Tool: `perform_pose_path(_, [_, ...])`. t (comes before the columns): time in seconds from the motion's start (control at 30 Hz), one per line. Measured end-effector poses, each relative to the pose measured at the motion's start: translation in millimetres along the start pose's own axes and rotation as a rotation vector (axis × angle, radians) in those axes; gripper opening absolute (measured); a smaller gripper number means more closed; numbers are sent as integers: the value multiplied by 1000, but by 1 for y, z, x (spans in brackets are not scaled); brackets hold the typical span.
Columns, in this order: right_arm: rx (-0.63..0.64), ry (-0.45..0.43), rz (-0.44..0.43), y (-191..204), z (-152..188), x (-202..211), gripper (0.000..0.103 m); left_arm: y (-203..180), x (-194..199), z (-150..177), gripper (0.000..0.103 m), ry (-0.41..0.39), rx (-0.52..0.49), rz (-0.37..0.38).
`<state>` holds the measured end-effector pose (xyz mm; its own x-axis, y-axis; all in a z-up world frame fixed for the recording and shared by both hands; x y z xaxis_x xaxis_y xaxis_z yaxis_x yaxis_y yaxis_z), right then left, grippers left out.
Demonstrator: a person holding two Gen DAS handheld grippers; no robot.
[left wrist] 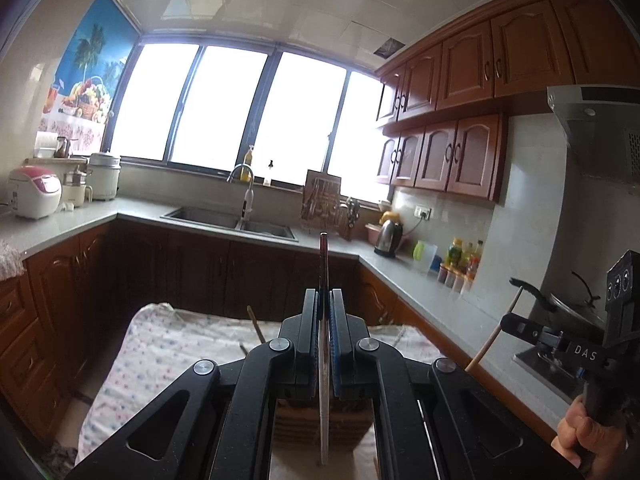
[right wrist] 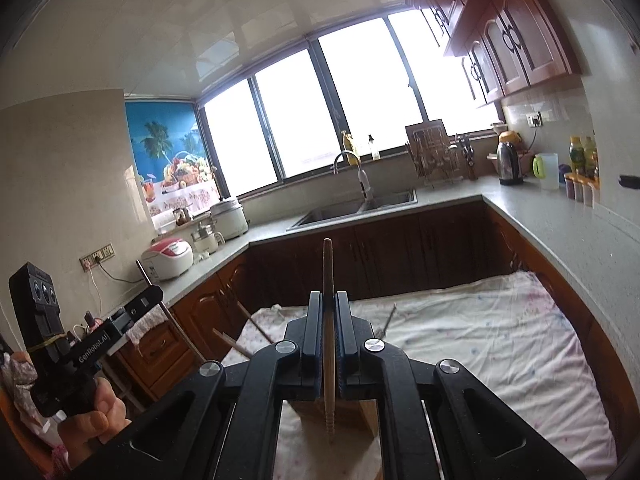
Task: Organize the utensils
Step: 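Lift both held chopsticks upright and carry them over the holder, then lower both chopsticks into the holder and open both tools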
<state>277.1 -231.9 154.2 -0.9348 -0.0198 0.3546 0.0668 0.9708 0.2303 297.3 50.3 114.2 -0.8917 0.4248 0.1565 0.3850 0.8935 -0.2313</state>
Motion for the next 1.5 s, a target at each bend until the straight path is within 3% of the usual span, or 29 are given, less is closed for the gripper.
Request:
perform_pose_path(0.3, [12,-30,24,1,-13,-37,5,19,-51,6,3,-43,17,-46])
perform_pose_path(0.7, [-20,27,48,-13,25,-74,5,15,-98,40,3,-37,23,-83])
perform_pose_path(1.07, [-59,105,64,-24,66,-97,5,26,-115,79,3,64,71,-94])
perform_pose_path(1.2, [-66,107,72,-27,65,-95,5,29,-117,78,3,114,78,-99])
perform_pose_path(1.5, [-85,138,83,-32,70,-100,5,31,-113,57,4,140,79,-117])
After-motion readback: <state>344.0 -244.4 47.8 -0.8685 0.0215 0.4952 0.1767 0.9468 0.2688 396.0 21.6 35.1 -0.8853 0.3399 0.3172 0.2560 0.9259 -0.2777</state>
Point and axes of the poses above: each gripper's, at about its wrist camera, not at the fingertips, and x roughly against the way its jaws point, y to its left, z to its underside, the point moved 5 cm from there along -x, roughly the way its jaws point, and after that the axes turned 8 degrees about z, right-handed, at the moved point
